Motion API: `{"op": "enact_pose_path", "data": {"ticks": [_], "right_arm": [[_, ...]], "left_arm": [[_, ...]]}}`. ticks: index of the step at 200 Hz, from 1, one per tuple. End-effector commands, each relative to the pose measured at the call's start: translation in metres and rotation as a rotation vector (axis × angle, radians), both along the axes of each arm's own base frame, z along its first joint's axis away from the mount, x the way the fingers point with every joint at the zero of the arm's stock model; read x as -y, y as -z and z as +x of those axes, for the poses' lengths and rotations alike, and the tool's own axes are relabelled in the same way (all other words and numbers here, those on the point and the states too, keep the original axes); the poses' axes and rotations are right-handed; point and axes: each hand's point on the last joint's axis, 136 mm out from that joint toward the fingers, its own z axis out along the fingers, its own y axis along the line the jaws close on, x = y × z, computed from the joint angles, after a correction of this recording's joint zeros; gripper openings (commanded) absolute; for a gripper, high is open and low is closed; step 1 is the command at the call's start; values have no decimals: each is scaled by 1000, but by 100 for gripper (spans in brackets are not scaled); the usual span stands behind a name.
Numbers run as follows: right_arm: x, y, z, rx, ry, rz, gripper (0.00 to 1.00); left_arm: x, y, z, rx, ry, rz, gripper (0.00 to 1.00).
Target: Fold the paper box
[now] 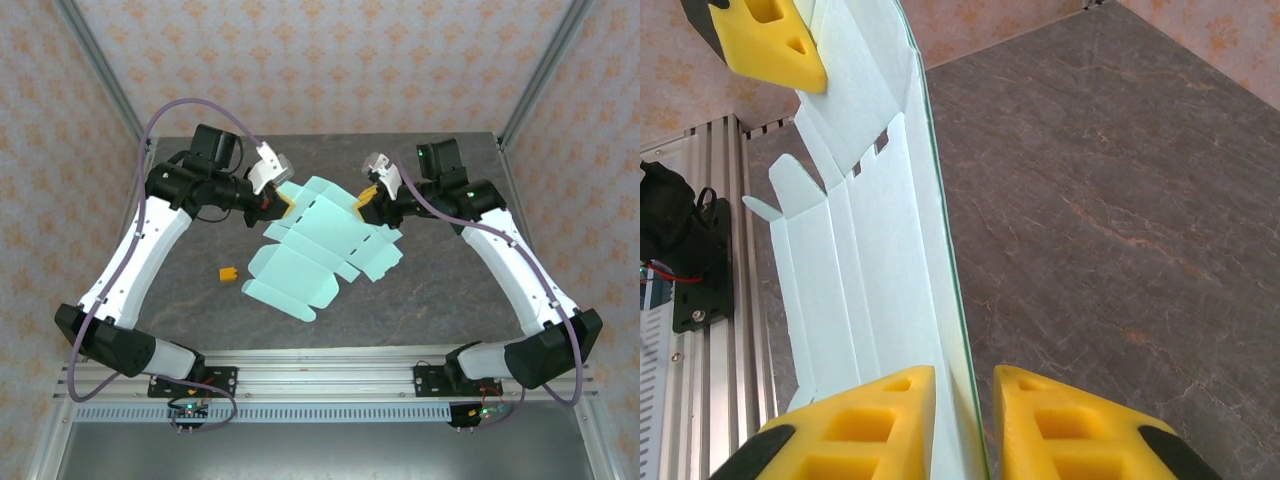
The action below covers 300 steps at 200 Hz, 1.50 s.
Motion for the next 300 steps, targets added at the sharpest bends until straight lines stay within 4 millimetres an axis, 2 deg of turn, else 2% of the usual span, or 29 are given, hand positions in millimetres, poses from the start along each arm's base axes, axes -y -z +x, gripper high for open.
{"op": "enact_pose_path", "data": {"ticks": [1, 35, 94, 108, 157, 170, 200, 225, 255, 300], "right_arm": [[-5, -1, -1, 2, -26, 24, 22], [-9, 2, -1, -17, -46, 35, 20], [-10, 16, 3, -43, -54, 13, 22], [-10, 18, 2, -52, -61, 13, 20], [-6, 19, 9, -45, -7, -8, 3], [-1, 17, 17, -11, 53, -21, 0], [10, 12, 22, 69, 144, -41, 0], [13, 6, 13, 99, 136, -33, 0], [9, 2, -5, 25, 66, -27, 0], [11, -7, -22, -12, 43, -22, 0]], "left_arm": [[1, -12, -4, 18, 7, -44, 0], [1, -13, -5, 24, 9, -49, 0], [2, -15, -5, 30, 11, -55, 0], [2, -14, -4, 29, 9, -53, 0], [-1, -11, 2, 23, -29, -39, 0], [-4, -5, 6, 7, -64, -18, 15], [-8, 10, 9, -48, -107, -2, 28], [-13, 17, 12, -55, -137, 9, 40], [-26, 23, 21, -6, -204, 55, 55], [-37, 21, 23, 119, -241, 65, 69]]}}
